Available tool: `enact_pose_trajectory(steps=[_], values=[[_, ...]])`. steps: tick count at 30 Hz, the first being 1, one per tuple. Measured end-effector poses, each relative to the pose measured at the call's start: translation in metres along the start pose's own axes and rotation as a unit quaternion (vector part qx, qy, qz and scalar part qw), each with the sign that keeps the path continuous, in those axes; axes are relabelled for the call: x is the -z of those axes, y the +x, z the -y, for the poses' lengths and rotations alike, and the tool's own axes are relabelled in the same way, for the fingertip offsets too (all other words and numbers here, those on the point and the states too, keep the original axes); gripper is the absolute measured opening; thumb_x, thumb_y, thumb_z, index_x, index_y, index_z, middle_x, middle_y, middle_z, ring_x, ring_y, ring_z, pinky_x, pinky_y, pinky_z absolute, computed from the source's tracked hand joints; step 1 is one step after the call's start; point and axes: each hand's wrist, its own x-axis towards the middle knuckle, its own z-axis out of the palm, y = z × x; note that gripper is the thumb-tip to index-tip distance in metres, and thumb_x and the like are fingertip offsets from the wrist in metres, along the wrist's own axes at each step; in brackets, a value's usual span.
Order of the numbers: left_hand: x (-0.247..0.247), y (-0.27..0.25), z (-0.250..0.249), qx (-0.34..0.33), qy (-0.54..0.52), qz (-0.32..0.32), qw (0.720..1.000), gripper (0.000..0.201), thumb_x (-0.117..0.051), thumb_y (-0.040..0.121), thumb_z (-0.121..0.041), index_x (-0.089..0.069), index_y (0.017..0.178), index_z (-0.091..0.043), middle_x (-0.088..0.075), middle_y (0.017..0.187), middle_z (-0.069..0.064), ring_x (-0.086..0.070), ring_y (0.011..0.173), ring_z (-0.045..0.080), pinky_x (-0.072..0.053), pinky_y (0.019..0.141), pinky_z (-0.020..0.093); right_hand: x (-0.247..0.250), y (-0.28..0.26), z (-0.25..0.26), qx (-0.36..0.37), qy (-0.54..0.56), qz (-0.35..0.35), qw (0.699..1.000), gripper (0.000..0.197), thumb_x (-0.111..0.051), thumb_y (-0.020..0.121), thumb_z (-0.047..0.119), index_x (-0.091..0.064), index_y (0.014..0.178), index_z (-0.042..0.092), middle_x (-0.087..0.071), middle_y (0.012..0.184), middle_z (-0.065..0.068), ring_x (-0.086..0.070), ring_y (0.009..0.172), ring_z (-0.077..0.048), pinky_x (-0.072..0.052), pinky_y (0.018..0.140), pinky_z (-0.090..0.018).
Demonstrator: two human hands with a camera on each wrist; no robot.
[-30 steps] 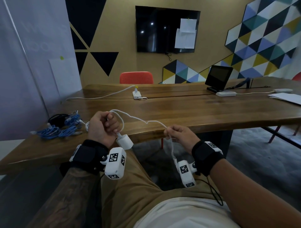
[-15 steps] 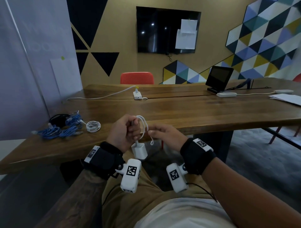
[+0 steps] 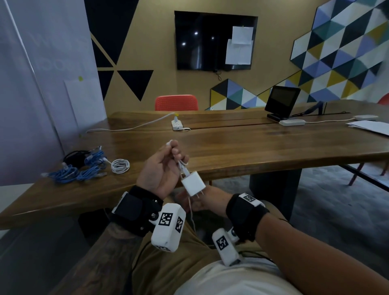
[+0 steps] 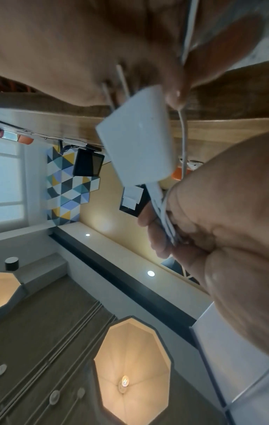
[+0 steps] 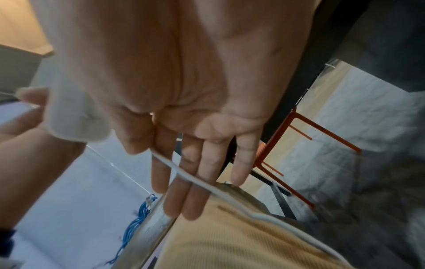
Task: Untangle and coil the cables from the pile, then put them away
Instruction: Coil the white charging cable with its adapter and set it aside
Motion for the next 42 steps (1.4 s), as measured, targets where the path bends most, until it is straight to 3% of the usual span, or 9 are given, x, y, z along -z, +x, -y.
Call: enact_pose_trajectory(steps=[3, 10, 13, 17, 22, 28, 35, 38, 42], values=[[0.012, 0.006, -0.003, -0.043, -0.024, -0.068, 0.997, 0.024, -0.038, 0.103, -0.015, -0.059, 0.094, -0.010, -0.054, 0.075, -0.001, -0.055, 0.068, 0.011, -0.048, 0.089, 0.032, -0.002, -0.001, -0.001, -0.017, -0.092, 0.054, 0.994, 0.020, -0.051, 0.103, 0.025, -0.068, 0.114, 0.019, -0.070, 0.103, -0.003, -0.065, 0.093, -0.011, -0.047, 0.101, -0.035], [0.016, 0.009, -0.003, -0.088, -0.026, -0.133, 0.987, 0.024, -0.040, 0.103, -0.012, -0.062, 0.096, -0.007, -0.066, 0.075, 0.003, -0.066, 0.070, 0.013, -0.051, 0.094, 0.034, -0.002, -0.014, 0.025, -0.062, -0.237, 0.116, 0.963, 0.032, -0.051, 0.102, 0.031, -0.072, 0.080, 0.038, -0.050, 0.062, 0.005, -0.041, 0.052, -0.010, -0.036, 0.057, -0.027], [0.019, 0.011, 0.000, -0.081, -0.009, -0.130, 0.988, 0.023, -0.041, 0.103, -0.011, -0.063, 0.100, -0.006, -0.069, 0.078, 0.004, -0.068, 0.074, 0.014, -0.055, 0.090, 0.032, 0.000, -0.020, 0.042, -0.077, -0.288, 0.110, 0.948, 0.025, -0.053, 0.100, 0.032, -0.071, 0.111, 0.017, -0.045, 0.059, 0.006, -0.035, 0.050, -0.009, -0.029, 0.053, -0.025], [0.020, 0.010, 0.004, -0.055, -0.006, -0.110, 0.992, 0.022, -0.043, 0.102, -0.012, -0.063, 0.104, -0.004, -0.070, 0.082, 0.005, -0.069, 0.076, 0.014, -0.054, 0.094, 0.034, -0.001, -0.025, 0.052, -0.087, -0.319, 0.112, 0.937, 0.040, -0.059, 0.096, 0.036, -0.065, 0.116, 0.002, -0.044, 0.058, 0.006, -0.036, 0.049, -0.009, -0.031, 0.051, -0.025], [0.020, 0.003, 0.010, -0.002, 0.148, -0.052, 0.988, 0.023, -0.043, 0.101, -0.008, -0.064, 0.106, -0.001, -0.063, 0.083, 0.010, -0.062, 0.077, 0.019, -0.054, 0.080, 0.032, 0.006, -0.034, 0.069, 0.027, -0.370, 0.033, 0.928, 0.033, -0.062, 0.094, 0.044, -0.071, 0.096, 0.012, -0.052, 0.058, 0.011, -0.045, 0.051, -0.004, -0.038, 0.056, -0.022], [0.011, -0.006, 0.024, 0.037, 0.378, 0.044, 0.924, 0.024, -0.047, 0.102, -0.018, -0.066, 0.104, -0.003, -0.065, 0.084, 0.008, -0.059, 0.076, 0.016, -0.050, 0.075, 0.032, 0.028, -0.040, 0.086, 0.172, -0.361, -0.127, 0.908, 0.008, -0.071, 0.088, 0.023, -0.076, 0.082, 0.021, -0.071, 0.080, 0.006, -0.064, 0.077, -0.006, -0.055, 0.075, -0.031], [0.007, -0.009, 0.019, 0.028, 0.438, 0.075, 0.896, 0.034, -0.043, 0.100, -0.033, -0.062, 0.087, -0.008, -0.049, 0.068, 0.009, -0.045, 0.061, 0.019, -0.042, 0.065, 0.036, 0.045, -0.038, 0.072, 0.294, -0.439, -0.207, 0.823, 0.007, -0.074, 0.084, 0.034, -0.074, 0.090, 0.031, -0.050, 0.079, 0.017, -0.050, 0.075, -0.002, -0.038, 0.067, -0.019], [0.007, -0.009, 0.018, 0.076, 0.419, 0.079, 0.901, 0.039, -0.043, 0.097, -0.034, -0.065, 0.086, -0.005, -0.045, 0.058, 0.004, -0.041, 0.051, 0.016, -0.040, 0.055, 0.028, 0.047, -0.033, 0.072, 0.283, -0.373, -0.232, 0.853, 0.019, -0.079, 0.081, 0.031, -0.063, 0.093, 0.030, -0.056, 0.082, 0.014, -0.052, 0.073, -0.003, -0.042, 0.067, -0.022], [0.000, -0.012, 0.013, 0.114, 0.231, 0.097, 0.961, 0.035, -0.037, 0.101, -0.031, -0.052, 0.073, -0.014, -0.031, 0.055, -0.002, -0.029, 0.048, 0.013, -0.032, 0.054, 0.029, 0.046, -0.029, 0.070, 0.222, -0.253, -0.151, 0.930, 0.014, -0.061, 0.098, 0.030, -0.072, 0.107, 0.028, -0.068, 0.083, 0.015, -0.059, 0.075, -0.001, -0.048, 0.072, -0.020]])
